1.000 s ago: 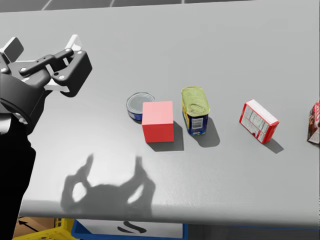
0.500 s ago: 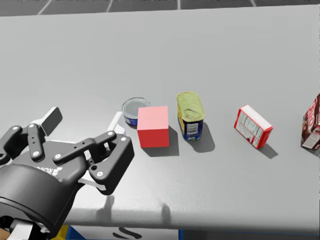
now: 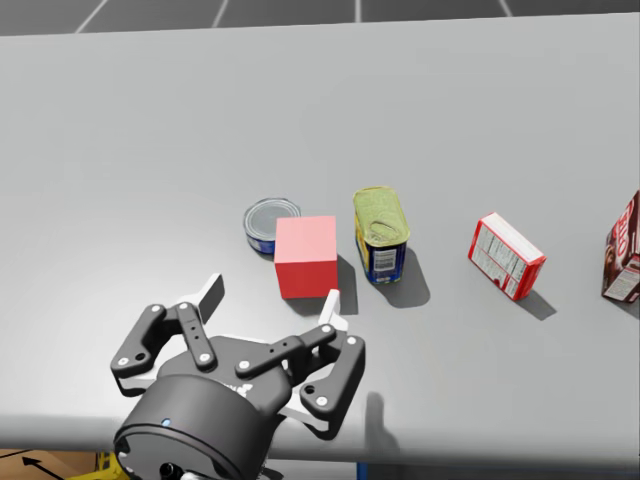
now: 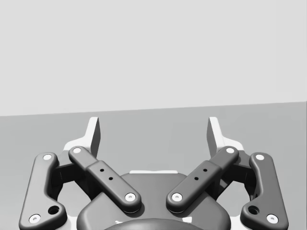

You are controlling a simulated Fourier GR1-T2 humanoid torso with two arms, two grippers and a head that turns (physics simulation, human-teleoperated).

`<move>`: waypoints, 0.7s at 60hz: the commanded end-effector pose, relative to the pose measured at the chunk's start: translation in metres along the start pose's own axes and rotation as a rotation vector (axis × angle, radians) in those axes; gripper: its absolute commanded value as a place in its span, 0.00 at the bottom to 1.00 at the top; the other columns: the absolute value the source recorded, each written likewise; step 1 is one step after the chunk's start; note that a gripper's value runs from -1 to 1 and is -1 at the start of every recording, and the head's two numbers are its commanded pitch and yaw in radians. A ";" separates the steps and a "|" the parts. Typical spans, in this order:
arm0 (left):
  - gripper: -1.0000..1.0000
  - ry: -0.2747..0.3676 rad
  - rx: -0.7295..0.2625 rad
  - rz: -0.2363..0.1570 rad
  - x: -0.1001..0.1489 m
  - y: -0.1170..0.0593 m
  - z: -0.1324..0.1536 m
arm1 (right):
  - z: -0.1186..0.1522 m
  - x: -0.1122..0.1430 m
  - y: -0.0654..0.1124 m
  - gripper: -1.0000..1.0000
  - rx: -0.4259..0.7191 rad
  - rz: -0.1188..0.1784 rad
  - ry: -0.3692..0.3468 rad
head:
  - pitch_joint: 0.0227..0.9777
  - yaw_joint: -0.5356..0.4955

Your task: Find the red cube and pick it up.

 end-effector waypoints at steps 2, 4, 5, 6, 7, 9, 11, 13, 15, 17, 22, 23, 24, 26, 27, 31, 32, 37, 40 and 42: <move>0.00 0.009 0.029 0.005 -0.008 -0.011 -0.024 | -0.001 0.000 -0.001 0.00 -0.001 0.003 -0.002 | 0.87 0.60; 0.00 0.008 0.036 0.004 -0.008 -0.012 -0.027 | -0.001 0.000 -0.001 0.00 -0.002 0.003 -0.002 | 0.87 0.60; 0.00 0.007 0.041 0.005 -0.008 -0.012 -0.028 | -0.001 0.000 -0.001 0.00 -0.003 0.003 -0.002 | 0.87 0.60; 0.00 0.007 0.046 0.007 -0.008 -0.013 -0.031 | -0.001 0.000 -0.002 0.00 -0.003 0.004 -0.002 | 0.87 0.60; 0.00 0.008 0.054 0.005 -0.009 -0.014 -0.034 | -0.001 0.000 -0.002 0.00 -0.004 0.003 -0.002 | 0.87 0.60; 0.00 0.011 0.059 0.004 -0.009 -0.015 -0.037 | -0.001 0.001 -0.002 0.00 -0.005 0.003 -0.003 | 0.87 0.60; 0.00 0.015 0.068 0.003 -0.009 -0.016 -0.041 | 0.000 0.001 -0.002 0.00 -0.006 0.003 -0.004 | 0.87 0.60; 0.00 0.015 0.084 -0.004 -0.010 -0.016 -0.047 | 0.000 0.001 -0.002 0.00 -0.006 0.004 -0.005 | 0.87 0.60; 0.00 0.019 0.092 0.000 -0.010 -0.017 -0.050 | 0.000 0.001 -0.002 0.00 -0.006 0.003 -0.006 | 0.87 0.60; 0.00 0.025 0.103 0.003 -0.010 -0.017 -0.056 | 0.000 0.001 -0.003 0.00 -0.006 0.005 -0.005 | 0.87 0.60; 0.00 0.035 0.116 0.015 -0.012 -0.017 -0.066 | 0.000 0.001 -0.003 0.00 -0.007 0.007 -0.007 | 0.87 0.59; 0.00 0.037 0.118 0.016 -0.012 -0.017 -0.067 | 0.000 0.001 -0.003 0.00 -0.007 0.006 -0.007 | 0.87 0.59; 0.00 0.037 0.120 0.015 -0.012 -0.018 -0.068 | 0.000 0.001 -0.003 0.00 -0.007 0.006 -0.007 | 0.87 0.59; 0.00 0.039 0.128 0.017 -0.013 -0.018 -0.072 | 0.000 0.001 -0.003 0.00 -0.007 0.006 -0.007 | 0.87 0.59; 0.00 0.045 0.130 0.022 -0.014 -0.018 -0.075 | 0.000 0.001 -0.003 0.00 -0.007 0.006 -0.007 | 0.87 0.59; 0.00 0.057 0.140 0.025 -0.015 -0.018 -0.082 | 0.000 0.001 -0.003 0.00 -0.007 0.006 -0.007 | 0.87 0.60; 0.00 0.064 0.142 0.025 -0.015 -0.019 -0.085 | 0.000 0.001 -0.003 0.00 -0.007 0.006 -0.008 | 0.87 0.60; 0.00 0.071 0.161 0.019 -0.016 -0.018 -0.093 | 0.000 0.002 -0.004 0.00 -0.008 0.005 -0.009 | 0.87 0.60; 0.00 0.072 0.176 0.015 -0.017 -0.017 -0.098 | 0.000 0.002 -0.004 0.00 -0.008 0.004 -0.009 | 0.87 0.60; 0.00 0.079 0.181 0.015 -0.018 -0.016 -0.100 | 0.000 0.002 -0.004 0.00 -0.008 0.004 -0.009 | 0.87 0.60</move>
